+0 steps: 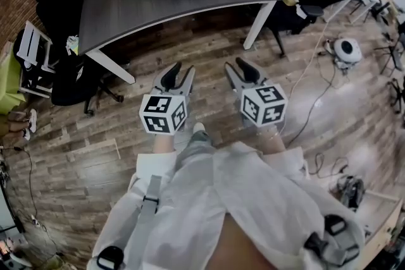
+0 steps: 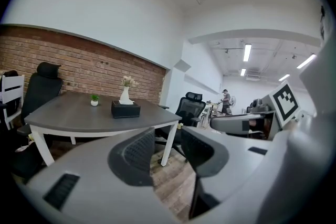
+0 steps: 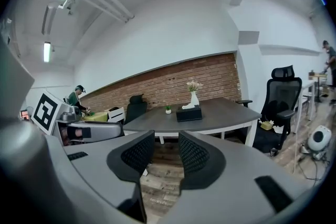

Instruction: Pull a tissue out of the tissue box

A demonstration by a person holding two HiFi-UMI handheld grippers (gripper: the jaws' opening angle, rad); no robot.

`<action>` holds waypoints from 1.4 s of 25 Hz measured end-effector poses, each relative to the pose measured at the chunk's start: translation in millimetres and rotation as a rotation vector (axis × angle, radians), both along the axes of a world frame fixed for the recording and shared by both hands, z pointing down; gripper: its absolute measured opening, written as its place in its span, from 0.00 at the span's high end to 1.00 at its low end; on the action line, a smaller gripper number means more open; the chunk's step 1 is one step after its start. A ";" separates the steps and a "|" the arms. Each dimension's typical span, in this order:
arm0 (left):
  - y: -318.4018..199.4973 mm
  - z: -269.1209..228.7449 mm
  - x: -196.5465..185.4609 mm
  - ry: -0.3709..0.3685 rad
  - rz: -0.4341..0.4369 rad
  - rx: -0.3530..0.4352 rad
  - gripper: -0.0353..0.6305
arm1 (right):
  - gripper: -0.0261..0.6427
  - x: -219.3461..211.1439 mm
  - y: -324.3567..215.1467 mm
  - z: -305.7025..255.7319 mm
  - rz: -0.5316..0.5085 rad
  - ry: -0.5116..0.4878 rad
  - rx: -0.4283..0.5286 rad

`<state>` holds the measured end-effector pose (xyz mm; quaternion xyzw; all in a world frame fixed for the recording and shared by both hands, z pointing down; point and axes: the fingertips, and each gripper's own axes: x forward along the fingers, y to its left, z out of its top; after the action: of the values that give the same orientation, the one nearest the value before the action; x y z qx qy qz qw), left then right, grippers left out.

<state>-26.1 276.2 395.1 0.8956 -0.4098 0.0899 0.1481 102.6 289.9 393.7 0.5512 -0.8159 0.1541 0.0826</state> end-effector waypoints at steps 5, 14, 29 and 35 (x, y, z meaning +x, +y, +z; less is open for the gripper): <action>-63.6 -6.6 -19.8 -0.006 0.009 0.015 0.74 | 0.78 -4.8 -61.4 -6.0 0.042 0.023 0.020; -118.9 13.7 -34.2 0.000 0.047 -0.043 0.74 | 0.78 -21.5 -113.0 8.2 0.037 0.050 -0.039; -237.4 28.8 -29.4 -0.019 -0.015 -0.071 0.74 | 0.78 -15.6 -247.2 22.0 -0.056 0.078 -0.058; -316.2 18.1 -4.9 -0.034 -0.040 -0.052 0.74 | 0.78 2.7 -324.4 19.5 -0.097 0.039 -0.049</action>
<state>-31.0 -40.0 413.2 0.8814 -0.4275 0.1126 0.1663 105.3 -34.5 413.2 0.5115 -0.8360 0.1590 0.1192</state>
